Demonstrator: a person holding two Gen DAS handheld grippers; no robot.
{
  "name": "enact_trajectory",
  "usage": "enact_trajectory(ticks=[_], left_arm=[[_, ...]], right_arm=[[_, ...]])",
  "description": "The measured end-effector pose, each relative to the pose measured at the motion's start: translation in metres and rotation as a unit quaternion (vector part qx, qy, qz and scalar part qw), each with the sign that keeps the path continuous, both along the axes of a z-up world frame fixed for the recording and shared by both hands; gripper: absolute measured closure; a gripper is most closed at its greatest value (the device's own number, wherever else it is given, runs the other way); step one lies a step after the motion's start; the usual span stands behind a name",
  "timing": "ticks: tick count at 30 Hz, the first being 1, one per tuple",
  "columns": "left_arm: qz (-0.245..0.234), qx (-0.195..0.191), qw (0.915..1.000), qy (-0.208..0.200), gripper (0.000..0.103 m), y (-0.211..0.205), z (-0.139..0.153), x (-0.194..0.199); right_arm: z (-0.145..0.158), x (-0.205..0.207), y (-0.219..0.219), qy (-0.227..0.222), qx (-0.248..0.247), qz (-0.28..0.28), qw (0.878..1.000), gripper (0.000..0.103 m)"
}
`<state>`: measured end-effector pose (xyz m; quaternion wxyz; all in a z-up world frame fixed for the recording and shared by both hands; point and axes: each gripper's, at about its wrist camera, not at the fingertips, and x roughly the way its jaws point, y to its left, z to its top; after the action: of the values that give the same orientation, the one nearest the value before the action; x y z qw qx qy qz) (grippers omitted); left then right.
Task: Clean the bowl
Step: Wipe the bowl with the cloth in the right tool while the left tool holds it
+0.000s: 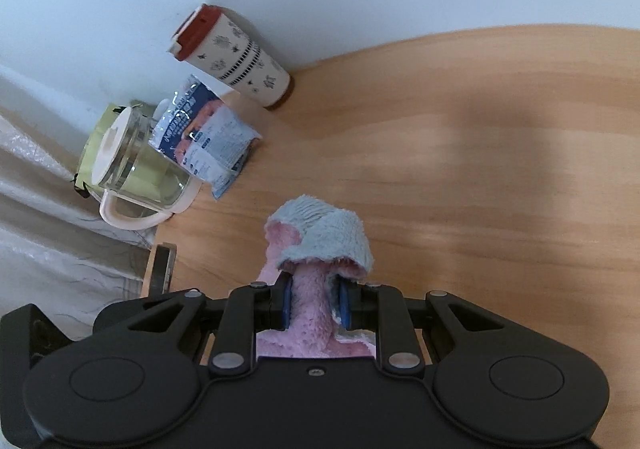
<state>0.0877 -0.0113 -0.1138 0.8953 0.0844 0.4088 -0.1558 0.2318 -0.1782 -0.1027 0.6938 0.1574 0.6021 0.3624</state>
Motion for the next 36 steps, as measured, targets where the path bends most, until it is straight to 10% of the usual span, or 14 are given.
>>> enact_trajectory(ticks=[12, 25, 36], left_arm=[[0.013, -0.011, 0.9995, 0.025, 0.089, 0.003, 0.002, 0.004], [0.022, -0.039, 0.9983, 0.036, 0.088, 0.008, 0.009, 0.020], [0.031, -0.040, 0.9980, 0.037, 0.088, 0.014, 0.010, 0.020]], right_arm=[[-0.029, -0.005, -0.036, 0.047, -0.042, -0.037, 0.997, 0.079], [0.016, 0.005, -0.006, 0.002, 0.002, 0.018, 1.000, 0.079], [-0.028, 0.014, -0.041, 0.071, -0.030, 0.017, 0.997, 0.079]])
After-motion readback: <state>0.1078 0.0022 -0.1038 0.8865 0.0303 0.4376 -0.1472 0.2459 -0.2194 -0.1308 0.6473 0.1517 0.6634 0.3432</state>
